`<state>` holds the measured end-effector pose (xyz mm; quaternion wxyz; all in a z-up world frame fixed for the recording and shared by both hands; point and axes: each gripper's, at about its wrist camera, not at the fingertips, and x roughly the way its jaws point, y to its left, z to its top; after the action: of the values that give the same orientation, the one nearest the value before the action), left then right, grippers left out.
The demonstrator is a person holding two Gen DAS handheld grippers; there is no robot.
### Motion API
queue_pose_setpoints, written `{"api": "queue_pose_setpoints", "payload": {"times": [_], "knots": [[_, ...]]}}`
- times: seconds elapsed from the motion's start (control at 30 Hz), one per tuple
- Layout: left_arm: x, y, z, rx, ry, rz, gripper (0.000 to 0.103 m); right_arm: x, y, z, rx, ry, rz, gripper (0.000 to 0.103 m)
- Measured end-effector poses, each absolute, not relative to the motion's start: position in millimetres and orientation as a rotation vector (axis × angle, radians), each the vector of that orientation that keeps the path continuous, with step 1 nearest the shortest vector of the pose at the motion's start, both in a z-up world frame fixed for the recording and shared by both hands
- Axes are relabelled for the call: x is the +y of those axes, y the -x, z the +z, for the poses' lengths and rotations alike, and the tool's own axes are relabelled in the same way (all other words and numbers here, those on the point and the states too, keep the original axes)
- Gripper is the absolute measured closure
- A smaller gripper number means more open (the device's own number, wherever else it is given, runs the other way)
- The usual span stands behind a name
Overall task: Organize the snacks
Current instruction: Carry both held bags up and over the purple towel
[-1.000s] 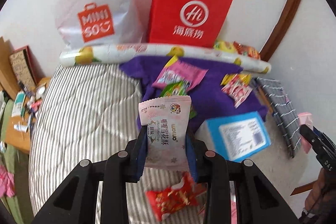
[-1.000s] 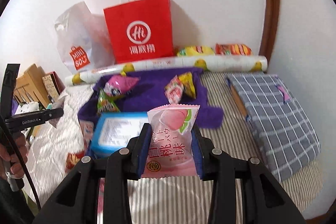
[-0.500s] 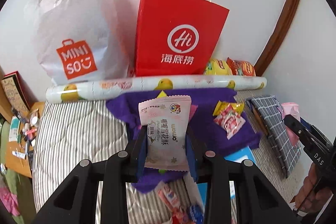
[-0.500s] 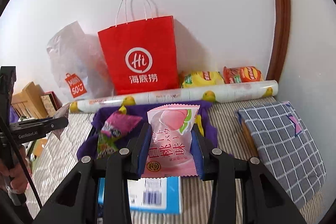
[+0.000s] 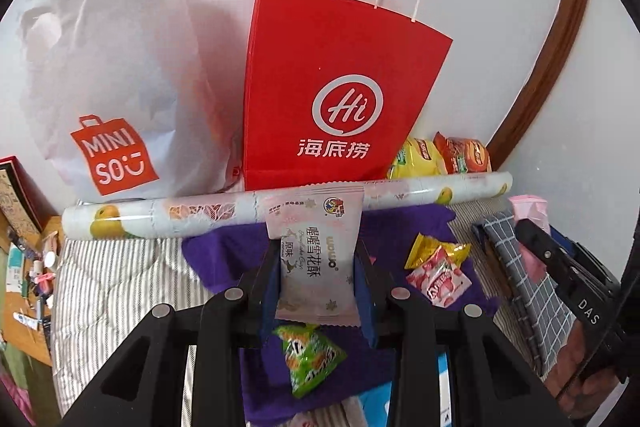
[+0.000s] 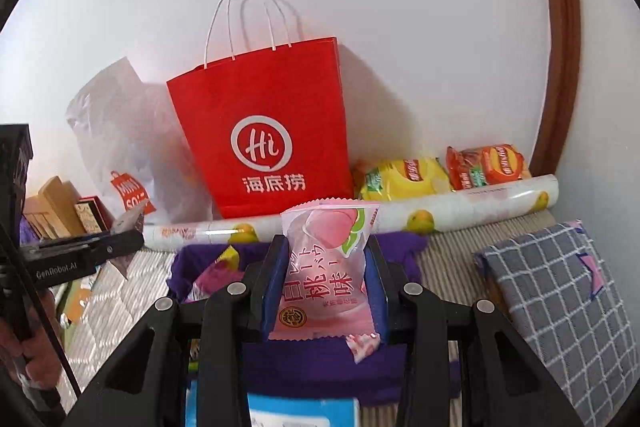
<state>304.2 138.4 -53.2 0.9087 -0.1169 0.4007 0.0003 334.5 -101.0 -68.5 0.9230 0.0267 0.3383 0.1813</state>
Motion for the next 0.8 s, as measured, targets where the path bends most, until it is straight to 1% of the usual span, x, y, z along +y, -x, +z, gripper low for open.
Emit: {"api": "queue_pose_setpoints", "payload": {"times": [0.17, 0.47, 0.8], "knots": [[145.7, -318.4, -72.3, 0.867, 0.242, 0.02, 0.071, -86.7, -350.8, -82.8, 0.714, -0.056, 0.387, 0.066], [161.5, -325.0, -89.2, 0.893, 0.286, 0.031, 0.071, -75.7, -365.5, -120.9, 0.764, -0.079, 0.417, 0.066], [175.1, -326.9, -93.5, 0.898, 0.311, 0.064, 0.071, -74.9, -366.7, -150.3, 0.846, -0.087, 0.466, 0.066]]}}
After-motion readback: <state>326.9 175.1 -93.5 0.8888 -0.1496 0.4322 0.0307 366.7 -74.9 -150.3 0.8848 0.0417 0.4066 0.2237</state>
